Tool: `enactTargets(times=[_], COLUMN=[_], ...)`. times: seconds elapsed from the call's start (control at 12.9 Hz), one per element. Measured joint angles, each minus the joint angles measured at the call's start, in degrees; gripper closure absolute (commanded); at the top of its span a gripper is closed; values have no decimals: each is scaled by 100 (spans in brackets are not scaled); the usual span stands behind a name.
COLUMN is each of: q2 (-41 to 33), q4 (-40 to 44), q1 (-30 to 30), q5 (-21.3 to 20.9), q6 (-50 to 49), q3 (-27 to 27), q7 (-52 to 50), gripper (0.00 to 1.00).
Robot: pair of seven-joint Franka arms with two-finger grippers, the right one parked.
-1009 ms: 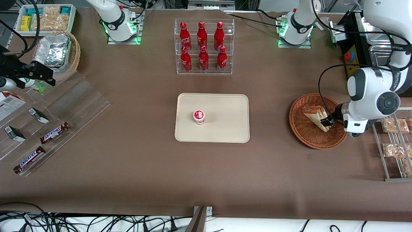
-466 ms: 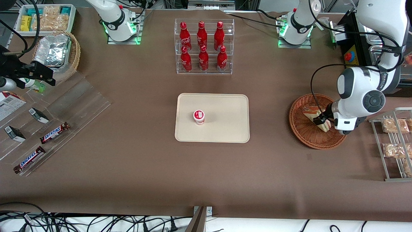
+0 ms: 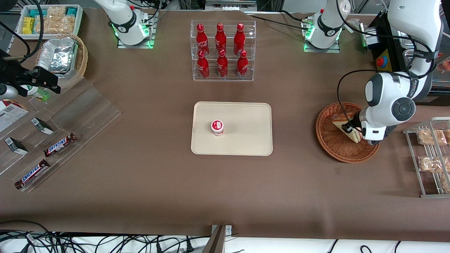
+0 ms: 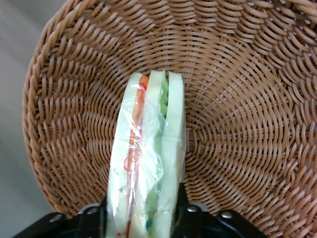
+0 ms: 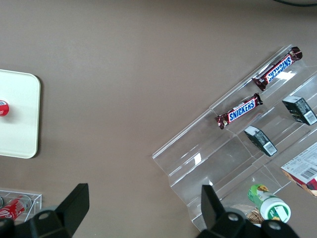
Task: Place sandwich from basket to tray
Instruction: 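Lift the sandwich out of the basket and carry it toward the tray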
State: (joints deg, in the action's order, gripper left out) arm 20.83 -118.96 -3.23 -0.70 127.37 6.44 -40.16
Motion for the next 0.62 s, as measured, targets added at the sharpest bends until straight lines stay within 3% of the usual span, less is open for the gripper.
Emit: enactTargets(times=[0.39, 0.62], q2=[-69, -197], q4=[75, 819], q1=[-1, -5], q5=[0, 0], q6=[-88, -1326], q3=[-31, -248], q7=[4, 17], gripper=[67, 67])
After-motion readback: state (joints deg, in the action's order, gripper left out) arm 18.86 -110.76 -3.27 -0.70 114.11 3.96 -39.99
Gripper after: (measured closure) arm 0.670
